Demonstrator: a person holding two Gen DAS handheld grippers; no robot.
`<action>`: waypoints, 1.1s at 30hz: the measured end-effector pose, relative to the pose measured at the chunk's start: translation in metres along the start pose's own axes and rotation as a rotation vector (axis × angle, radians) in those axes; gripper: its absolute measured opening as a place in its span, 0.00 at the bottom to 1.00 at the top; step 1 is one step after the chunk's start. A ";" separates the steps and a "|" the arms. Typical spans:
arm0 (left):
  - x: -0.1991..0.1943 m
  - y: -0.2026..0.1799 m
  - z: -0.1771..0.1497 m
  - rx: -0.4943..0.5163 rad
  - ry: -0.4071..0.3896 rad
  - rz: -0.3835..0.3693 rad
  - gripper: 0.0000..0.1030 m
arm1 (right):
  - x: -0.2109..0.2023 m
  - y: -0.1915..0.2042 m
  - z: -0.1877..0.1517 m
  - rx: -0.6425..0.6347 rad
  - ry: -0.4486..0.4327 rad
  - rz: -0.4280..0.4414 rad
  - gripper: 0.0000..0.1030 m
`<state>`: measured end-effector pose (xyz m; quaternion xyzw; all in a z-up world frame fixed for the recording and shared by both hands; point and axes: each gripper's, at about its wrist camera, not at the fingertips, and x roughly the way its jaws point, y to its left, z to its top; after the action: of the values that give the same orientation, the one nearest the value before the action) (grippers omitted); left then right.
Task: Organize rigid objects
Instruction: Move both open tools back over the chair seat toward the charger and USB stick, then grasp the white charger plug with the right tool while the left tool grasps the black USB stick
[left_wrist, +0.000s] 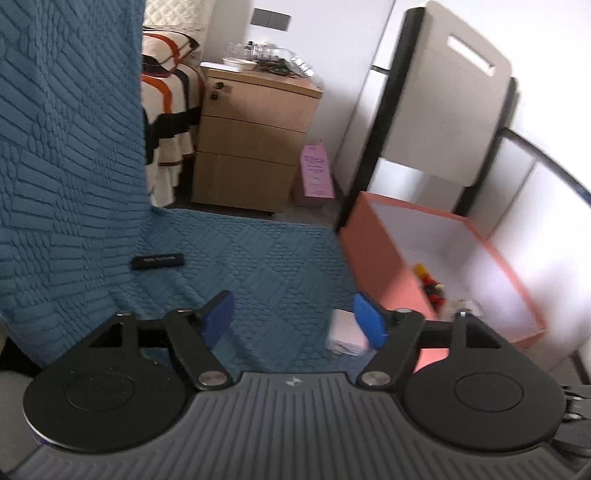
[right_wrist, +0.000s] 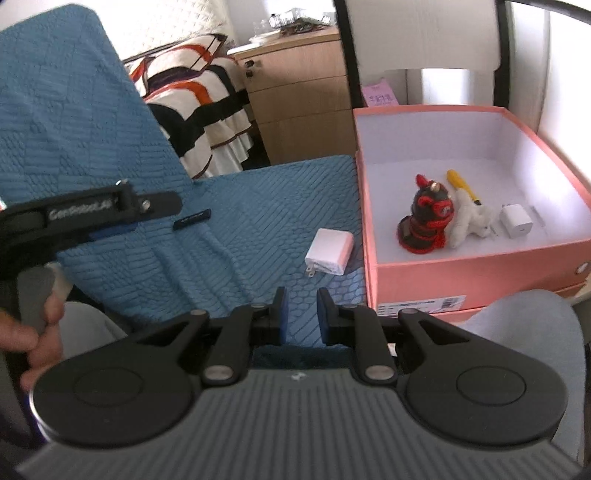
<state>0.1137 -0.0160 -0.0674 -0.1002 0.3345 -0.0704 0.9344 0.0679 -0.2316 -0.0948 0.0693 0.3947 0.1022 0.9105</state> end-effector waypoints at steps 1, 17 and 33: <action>0.006 0.005 0.000 0.003 0.003 0.020 0.76 | 0.003 0.003 0.000 -0.003 0.006 0.001 0.20; 0.125 0.091 -0.023 -0.107 0.088 0.145 0.86 | 0.072 0.032 0.003 0.023 0.006 -0.088 0.33; 0.192 0.121 -0.004 -0.137 0.067 0.244 0.94 | 0.158 0.045 0.003 0.015 -0.050 -0.381 0.62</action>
<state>0.2658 0.0630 -0.2163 -0.1197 0.3791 0.0635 0.9154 0.1698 -0.1497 -0.1951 0.0024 0.3786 -0.0769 0.9224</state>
